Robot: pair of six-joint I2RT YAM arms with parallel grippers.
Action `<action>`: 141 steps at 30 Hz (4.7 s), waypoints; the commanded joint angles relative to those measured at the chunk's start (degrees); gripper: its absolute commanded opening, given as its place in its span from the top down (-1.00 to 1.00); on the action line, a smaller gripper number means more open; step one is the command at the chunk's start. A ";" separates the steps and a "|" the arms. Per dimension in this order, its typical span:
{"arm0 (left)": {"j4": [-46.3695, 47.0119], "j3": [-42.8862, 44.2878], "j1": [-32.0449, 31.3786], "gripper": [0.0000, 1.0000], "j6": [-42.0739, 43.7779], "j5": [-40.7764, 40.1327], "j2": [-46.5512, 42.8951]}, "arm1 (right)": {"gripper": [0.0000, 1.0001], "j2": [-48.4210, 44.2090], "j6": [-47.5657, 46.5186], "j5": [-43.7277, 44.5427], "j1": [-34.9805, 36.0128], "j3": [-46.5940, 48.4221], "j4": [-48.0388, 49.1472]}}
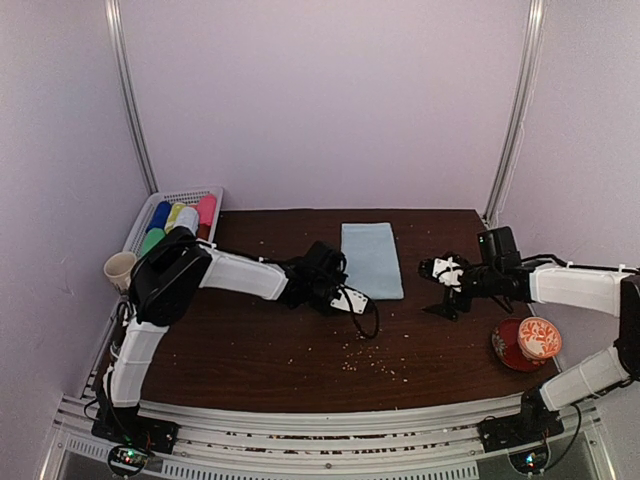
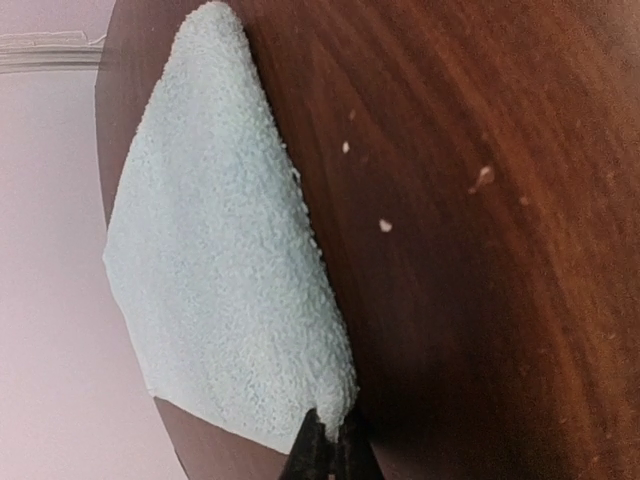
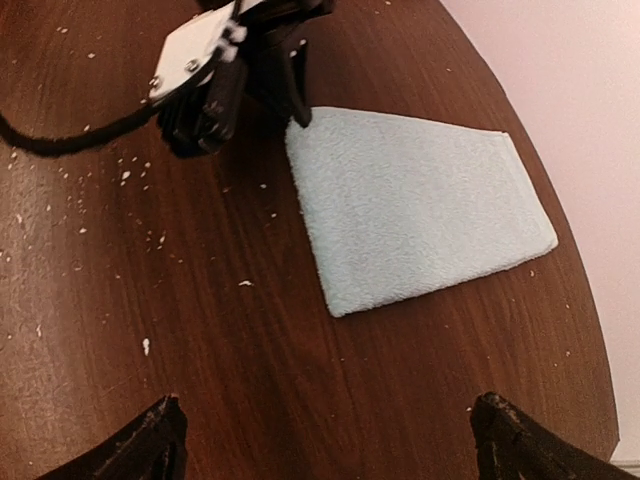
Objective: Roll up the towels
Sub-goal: Roll the towel at the center of the board.
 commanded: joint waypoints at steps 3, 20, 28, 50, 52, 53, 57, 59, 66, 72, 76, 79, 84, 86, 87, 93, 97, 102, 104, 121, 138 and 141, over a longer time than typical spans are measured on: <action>-11.30 -0.57 1.04 1.00 -9.50 13.93 -0.78 | -0.98 1.97 -10.65 -1.89 2.34 -3.64 7.15; -21.27 2.74 7.34 1.00 -19.84 42.42 -2.85 | -0.76 10.96 -13.14 14.84 13.43 -13.38 31.75; -25.26 6.96 8.92 1.00 -22.20 48.23 -1.41 | -0.63 13.18 -15.84 19.81 15.50 -16.78 40.15; -29.25 10.78 9.73 1.00 -23.26 50.70 0.92 | -0.11 25.85 -13.94 39.06 24.73 -17.78 61.44; -29.52 10.86 9.88 1.00 -23.11 50.87 0.91 | -0.01 26.39 -13.02 40.49 24.92 -16.61 60.14; -29.62 10.85 9.95 1.00 -23.11 50.87 0.84 | 0.09 26.68 -12.69 40.99 24.92 -15.99 59.21; -29.73 10.79 10.08 1.00 -22.82 50.74 0.74 | 0.45 26.85 -12.04 42.05 24.88 -15.37 58.20; -29.76 10.57 10.07 1.00 -22.56 50.24 0.65 | 0.79 26.01 -11.75 41.90 24.89 -15.21 57.08; -27.33 6.85 10.06 0.23 -22.34 45.46 -1.77 | 1.00 19.86 -9.87 33.71 24.57 -10.12 35.47; -13.47 -6.75 9.97 -0.29 -25.66 42.02 -11.30 | 1.00 18.22 -6.57 24.85 22.24 -2.00 14.69; -5.78 -14.15 8.71 -0.37 -27.33 38.51 -16.11 | 1.00 17.95 -6.96 22.13 20.80 0.09 7.83; -1.91 -17.33 7.12 -0.39 -28.05 34.48 -17.96 | 1.00 17.82 -7.33 21.13 20.38 0.84 4.55; 3.51 -21.20 4.74 -0.48 -29.67 31.60 -19.92 | 1.00 19.04 -6.40 17.59 18.92 4.07 -2.51; 5.34 -22.81 3.43 -0.49 -29.87 30.00 -20.30 | 1.00 20.03 -5.76 15.88 18.25 6.19 -6.13; 6.31 -23.55 2.60 -0.49 -29.89 29.00 -20.35 | 1.00 20.56 -5.66 15.02 17.89 7.22 -7.92; 11.92 -27.08 -0.88 -0.50 -29.92 23.99 -19.70 | 1.00 23.73 -5.26 8.88 15.49 12.43 -17.56; 15.59 -28.64 -2.74 -0.50 -29.78 19.52 -19.07 | 1.00 26.83 -4.30 5.64 14.17 16.87 -24.07; 19.65 -28.89 -4.73 -0.45 -29.61 13.96 -17.06 | 1.00 30.40 -3.11 2.95 12.74 21.80 -30.48; 19.73 -28.31 -4.85 -0.36 -29.81 12.98 -15.90 | 1.00 31.51 -2.39 2.58 12.31 23.40 -32.24; 11.25 -21.82 -3.04 0.06 -32.81 14.83 -12.38 | 1.00 33.70 -3.39 1.76 10.08 27.53 -38.99; -10.65 -10.26 3.32 0.96 -36.44 39.92 -8.11 | 1.00 36.83 -0.58 2.44 8.83 32.30 -43.51; -12.23 -8.95 4.09 0.91 -38.23 40.90 -7.20 | 1.00 38.80 -0.04 1.25 8.36 34.90 -46.69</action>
